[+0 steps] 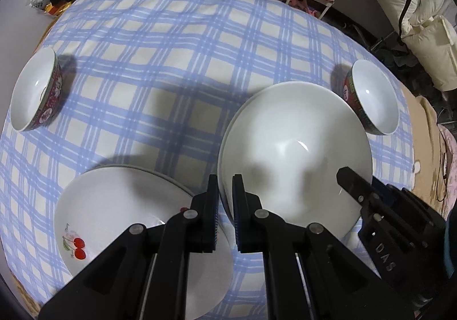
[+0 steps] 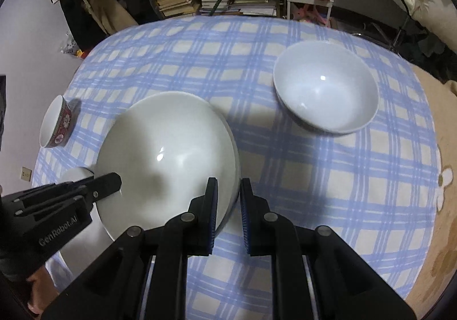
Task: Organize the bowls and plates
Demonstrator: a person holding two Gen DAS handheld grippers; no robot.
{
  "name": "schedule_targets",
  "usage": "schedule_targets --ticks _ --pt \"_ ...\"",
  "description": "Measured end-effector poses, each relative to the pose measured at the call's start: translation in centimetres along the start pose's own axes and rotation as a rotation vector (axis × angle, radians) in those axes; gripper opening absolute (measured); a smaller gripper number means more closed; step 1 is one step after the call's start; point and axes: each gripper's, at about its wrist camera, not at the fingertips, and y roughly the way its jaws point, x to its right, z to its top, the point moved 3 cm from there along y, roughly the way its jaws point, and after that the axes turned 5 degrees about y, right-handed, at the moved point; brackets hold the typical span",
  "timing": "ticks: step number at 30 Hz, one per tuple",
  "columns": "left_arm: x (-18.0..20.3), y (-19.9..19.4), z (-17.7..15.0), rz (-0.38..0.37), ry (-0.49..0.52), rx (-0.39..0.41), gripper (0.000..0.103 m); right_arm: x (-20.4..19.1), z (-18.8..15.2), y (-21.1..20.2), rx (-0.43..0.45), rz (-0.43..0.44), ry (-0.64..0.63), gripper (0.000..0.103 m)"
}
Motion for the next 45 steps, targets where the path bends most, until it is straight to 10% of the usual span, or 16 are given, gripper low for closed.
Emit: schedule_targets --ticks 30,45 --pt "0.9 -5.5 1.5 0.079 0.099 0.147 0.014 1.4 0.1 -2.9 0.116 0.015 0.041 0.018" --pt "4.2 -7.0 6.0 0.081 0.172 0.223 0.025 4.6 5.7 -7.3 0.295 -0.032 0.11 0.068"
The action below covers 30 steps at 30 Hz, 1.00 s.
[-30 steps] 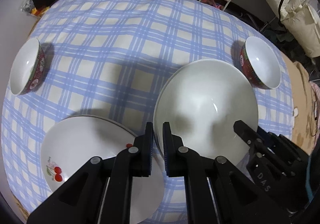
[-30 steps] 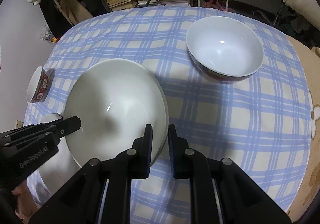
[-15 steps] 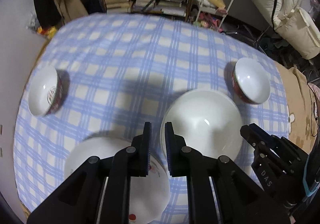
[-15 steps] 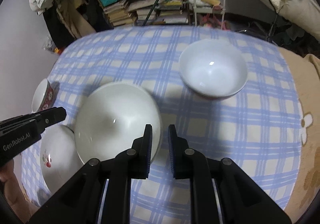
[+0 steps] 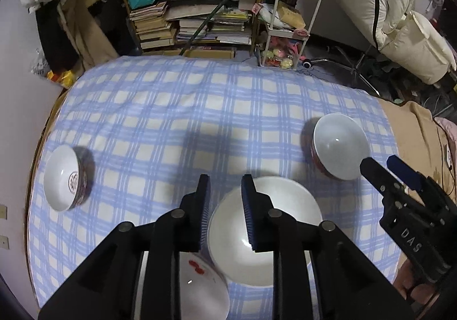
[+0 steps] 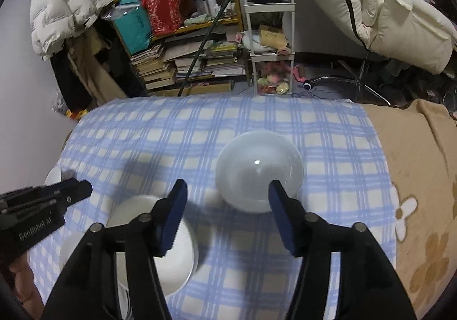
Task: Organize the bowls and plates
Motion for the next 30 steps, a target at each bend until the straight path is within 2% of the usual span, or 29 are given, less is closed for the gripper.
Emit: schedule_targets --ticks 7,11,13,15,30 --pt "0.9 1.8 2.1 -0.016 0.004 0.001 0.049 1.2 1.7 1.7 -0.006 -0.023 0.035 0.088" --pt "1.7 3.0 3.5 -0.031 0.014 -0.007 0.055 2.4 2.1 2.8 -0.02 -0.045 0.061 0.092" --pt "2.2 3.7 4.2 -0.037 0.018 -0.013 0.064 3.2 2.2 3.4 -0.03 -0.057 0.072 0.092" --pt "2.9 4.4 4.8 -0.041 0.025 -0.015 0.067 3.8 2.4 3.9 -0.036 -0.068 0.089 0.092" --pt "7.4 9.1 5.7 -0.102 0.108 -0.09 0.068 8.2 2.3 7.4 -0.127 -0.112 0.201 0.093"
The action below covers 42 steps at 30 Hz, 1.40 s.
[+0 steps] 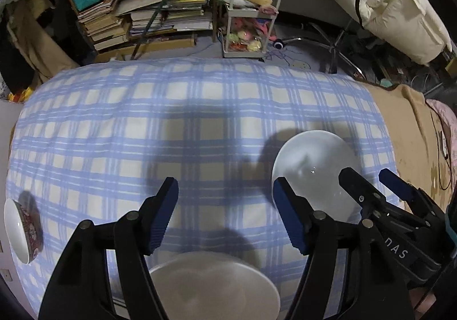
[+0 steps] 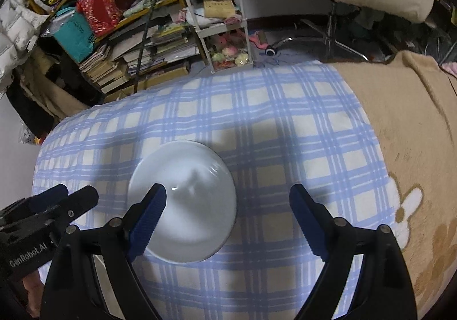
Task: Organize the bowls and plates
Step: 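Move both tools to the rim of another plain white bowl, then close the left tool on the bowl rim while the right tool grips the opposite rim, then lift and carry the white bowl with both tools onto the plate stack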
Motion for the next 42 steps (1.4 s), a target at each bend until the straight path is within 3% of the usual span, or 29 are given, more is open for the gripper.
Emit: schedule_targets --ticks 3,8,12,15,18,20,22,25,31,42 --pt "0.5 0.9 0.1 0.0 0.008 -0.015 0.068 0.4 -0.1 0.6 -0.021 -0.013 0.015 0.092" --pt "0.9 1.9 0.3 -0.054 -0.017 -0.024 0.068 1.2 0.0 1.6 -0.057 -0.019 0.044 0.08" --pt "1.3 2.9 0.2 -0.076 -0.023 -0.038 0.066 1.9 0.1 1.9 -0.072 0.005 0.085 0.066" --pt "1.6 3.5 0.0 -0.102 -0.023 -0.063 0.041 2.0 0.1 2.2 -0.085 0.014 0.086 0.044" --pt "2.1 4.1 -0.3 -0.149 -0.029 -0.091 0.036 1.9 -0.1 2.7 -0.105 0.01 0.069 0.027" --pt "2.5 4.2 -0.4 -0.135 -0.018 -0.087 0.031 1.8 -0.2 2.9 -0.115 0.028 0.067 0.023" --pt "2.8 4.5 -0.4 -0.126 -0.004 -0.094 0.019 1.5 -0.3 3.0 -0.119 0.052 0.058 0.014" --pt "3.7 5.0 -0.6 -0.144 0.045 -0.128 0.008 1.1 -0.7 3.7 -0.142 0.068 0.032 0.01" --pt "4.6 4.3 -0.6 -0.086 0.088 -0.126 0.008 0.8 -1.0 3.6 -0.132 0.053 0.0 0.011" --pt "2.9 -0.8 -1.2 -0.028 0.081 -0.074 0.009 -1.0 -1.8 0.2 -0.077 0.159 -0.027 0.011"
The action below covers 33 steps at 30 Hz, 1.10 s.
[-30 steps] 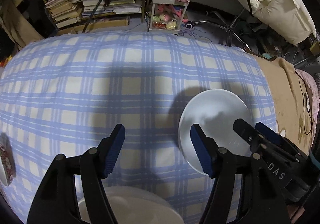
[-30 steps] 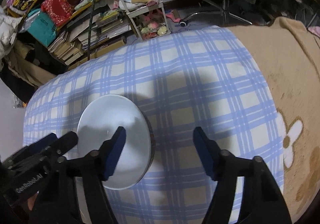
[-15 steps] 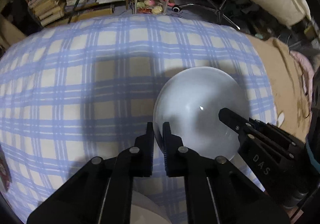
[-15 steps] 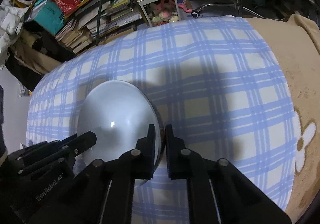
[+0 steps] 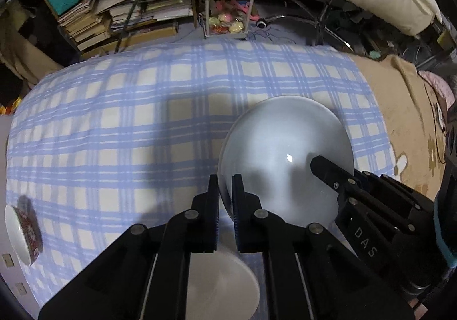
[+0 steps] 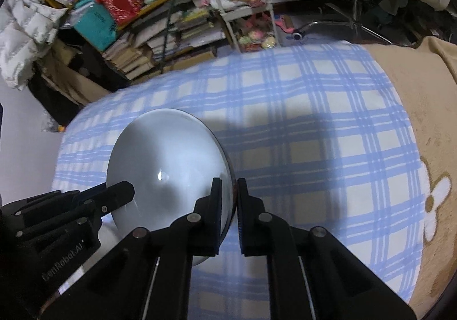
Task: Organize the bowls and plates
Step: 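Lift and carry the white bowl with both tools onto the plate stack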
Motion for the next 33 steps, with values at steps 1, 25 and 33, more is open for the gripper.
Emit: schedule_targets --ticks 1,25,33 --pt "-0.2 -0.5 -0.2 0.006 -0.003 0.005 0.009 -0.5 -0.3 -0.4 0.004 0.011 -0.011 0.011" --pt "-6.0 -8.3 -9.8 0.101 -0.144 0.061 0.009 -9.6 -8.1 -4.5 -0.015 0.078 -0.259 0.013" --pt "-6.2 -7.8 -11.7 0.082 -0.176 0.05 0.009 -9.7 -9.4 -4.6 -0.023 0.074 -0.274 0.013"
